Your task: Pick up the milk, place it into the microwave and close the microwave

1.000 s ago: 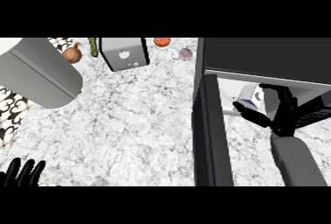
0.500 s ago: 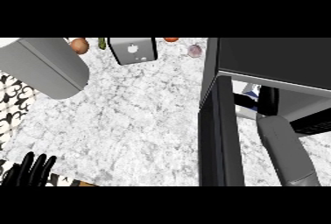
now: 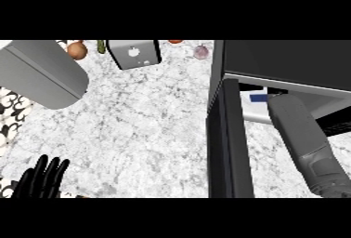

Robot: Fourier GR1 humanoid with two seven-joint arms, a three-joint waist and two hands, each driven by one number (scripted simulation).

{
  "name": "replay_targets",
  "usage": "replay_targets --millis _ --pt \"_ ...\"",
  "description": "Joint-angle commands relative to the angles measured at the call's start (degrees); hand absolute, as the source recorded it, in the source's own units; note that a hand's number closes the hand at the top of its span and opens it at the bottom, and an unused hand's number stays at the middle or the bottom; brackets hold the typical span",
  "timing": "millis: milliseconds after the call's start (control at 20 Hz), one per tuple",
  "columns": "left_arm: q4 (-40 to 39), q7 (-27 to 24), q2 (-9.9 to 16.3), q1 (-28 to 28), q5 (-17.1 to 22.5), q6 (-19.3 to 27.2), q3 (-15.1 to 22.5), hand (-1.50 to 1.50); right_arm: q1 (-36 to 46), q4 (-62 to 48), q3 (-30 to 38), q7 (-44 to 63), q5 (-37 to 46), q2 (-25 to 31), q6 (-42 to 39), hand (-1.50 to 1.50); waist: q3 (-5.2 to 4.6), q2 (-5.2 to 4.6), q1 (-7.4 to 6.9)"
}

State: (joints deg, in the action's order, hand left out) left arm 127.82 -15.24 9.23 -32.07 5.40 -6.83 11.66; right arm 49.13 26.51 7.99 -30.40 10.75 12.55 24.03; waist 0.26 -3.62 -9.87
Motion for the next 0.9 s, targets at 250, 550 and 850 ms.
replay_targets --millis 250,550,850 --pt "-0.84 0.83 -1.91 -0.79 -3.96 1.75 4.41 -1.50 5.92 -9.91 3.13 -1.57 -0.93 1.66 -1.80 -1.50 0.10 0.45 1.50" --pt "-0.48 0.80 -2.88 0.31 -6.06 2.45 6.94 -1.50 6.76 -13.71 4.42 -4.64 -1.69 1.27 -4.57 -1.50 0.11 0.54 1.85" --pt "-2.98 1.52 -5.77 2.49 -9.26 5.43 9.29 -1.50 6.77 -15.82 6.78 -8.92 -3.70 1.83 -9.39 -1.50 0.06 1.11 4.06"
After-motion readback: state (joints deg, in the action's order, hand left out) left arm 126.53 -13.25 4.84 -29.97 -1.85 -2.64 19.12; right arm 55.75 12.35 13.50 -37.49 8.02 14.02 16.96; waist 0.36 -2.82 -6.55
